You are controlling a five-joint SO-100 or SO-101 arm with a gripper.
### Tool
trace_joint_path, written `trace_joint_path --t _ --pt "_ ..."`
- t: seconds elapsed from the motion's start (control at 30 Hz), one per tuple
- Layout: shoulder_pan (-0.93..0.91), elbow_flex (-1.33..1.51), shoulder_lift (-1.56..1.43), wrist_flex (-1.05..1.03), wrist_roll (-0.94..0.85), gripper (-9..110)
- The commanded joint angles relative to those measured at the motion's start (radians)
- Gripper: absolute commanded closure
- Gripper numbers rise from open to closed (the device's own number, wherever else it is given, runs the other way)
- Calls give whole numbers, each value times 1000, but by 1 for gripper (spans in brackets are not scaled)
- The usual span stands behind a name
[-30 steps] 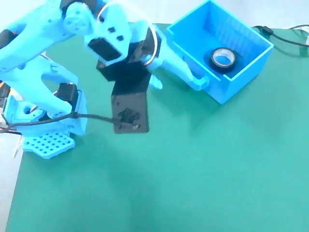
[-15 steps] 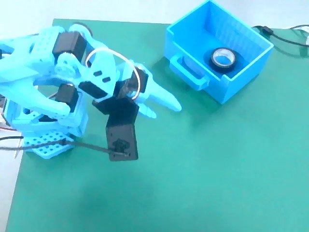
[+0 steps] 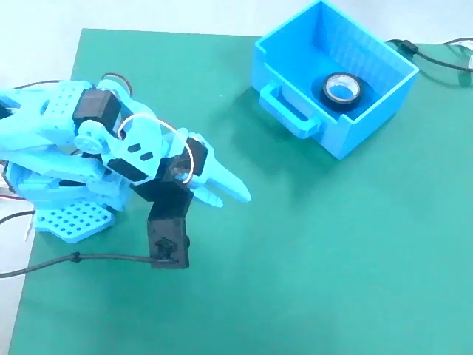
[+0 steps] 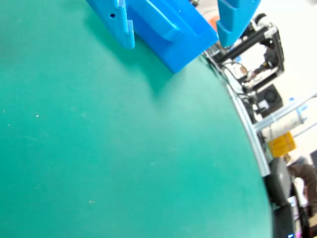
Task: Put the tape in the box
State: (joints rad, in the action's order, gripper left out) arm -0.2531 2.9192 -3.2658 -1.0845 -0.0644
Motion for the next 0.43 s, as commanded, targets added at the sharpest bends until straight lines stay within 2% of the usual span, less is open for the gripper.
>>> trace_joint_path --t 0.0,0.4 --pt "-12 23 -29 -14 -14 82" --pt "-54 84 -54 -8 -15 90"
